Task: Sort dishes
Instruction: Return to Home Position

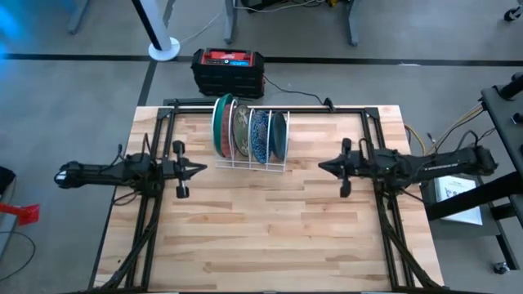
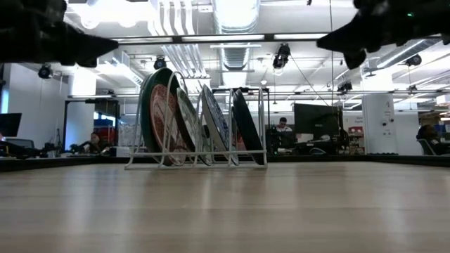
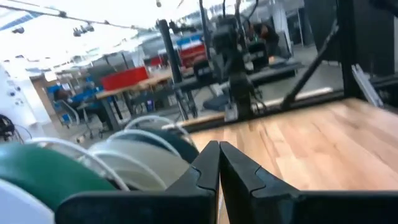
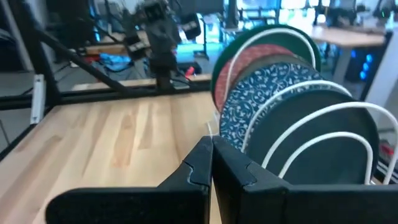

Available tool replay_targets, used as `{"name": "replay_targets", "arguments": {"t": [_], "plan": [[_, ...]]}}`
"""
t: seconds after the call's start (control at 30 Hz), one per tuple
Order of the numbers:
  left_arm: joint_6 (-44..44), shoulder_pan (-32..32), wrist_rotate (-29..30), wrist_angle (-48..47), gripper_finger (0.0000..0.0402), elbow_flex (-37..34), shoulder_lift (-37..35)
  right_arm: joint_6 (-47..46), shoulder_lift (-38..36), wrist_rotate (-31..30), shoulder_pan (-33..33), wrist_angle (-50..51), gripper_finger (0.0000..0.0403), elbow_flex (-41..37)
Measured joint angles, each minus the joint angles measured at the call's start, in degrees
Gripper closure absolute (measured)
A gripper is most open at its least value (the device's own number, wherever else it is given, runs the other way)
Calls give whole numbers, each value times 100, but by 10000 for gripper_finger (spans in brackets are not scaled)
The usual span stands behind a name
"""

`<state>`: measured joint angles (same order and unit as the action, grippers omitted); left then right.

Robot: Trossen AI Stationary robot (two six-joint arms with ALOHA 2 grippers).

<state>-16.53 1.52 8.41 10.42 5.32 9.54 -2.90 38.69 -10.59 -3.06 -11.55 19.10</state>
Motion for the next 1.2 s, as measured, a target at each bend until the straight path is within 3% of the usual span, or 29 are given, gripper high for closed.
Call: {"name": "replay_targets", "arguments": {"t": [0.23,0.4,0.57,0.67,0.87,1.2], "plan": [[339,-5,-184,-1200,401,2,-586,264,-1479,2,-198,57,403,-696],[670,-18,101,-1819,401,2,-962,346,-2733,44,-198,383,403,-1117],[675,-29,1426,-1973,401,2,-936,352,-3827,50,-198,1109,403,-1349],[656,-31,2425,-1958,401,2,-956,326,-3861,42,-210,1267,403,-1394],[795,-50,5220,-1897,401,1,-955,308,-3708,12,-207,1231,403,-1468],[701,-961,5816,-1644,401,-38,-944,558,-3864,298,-209,1210,403,-1741]]}}
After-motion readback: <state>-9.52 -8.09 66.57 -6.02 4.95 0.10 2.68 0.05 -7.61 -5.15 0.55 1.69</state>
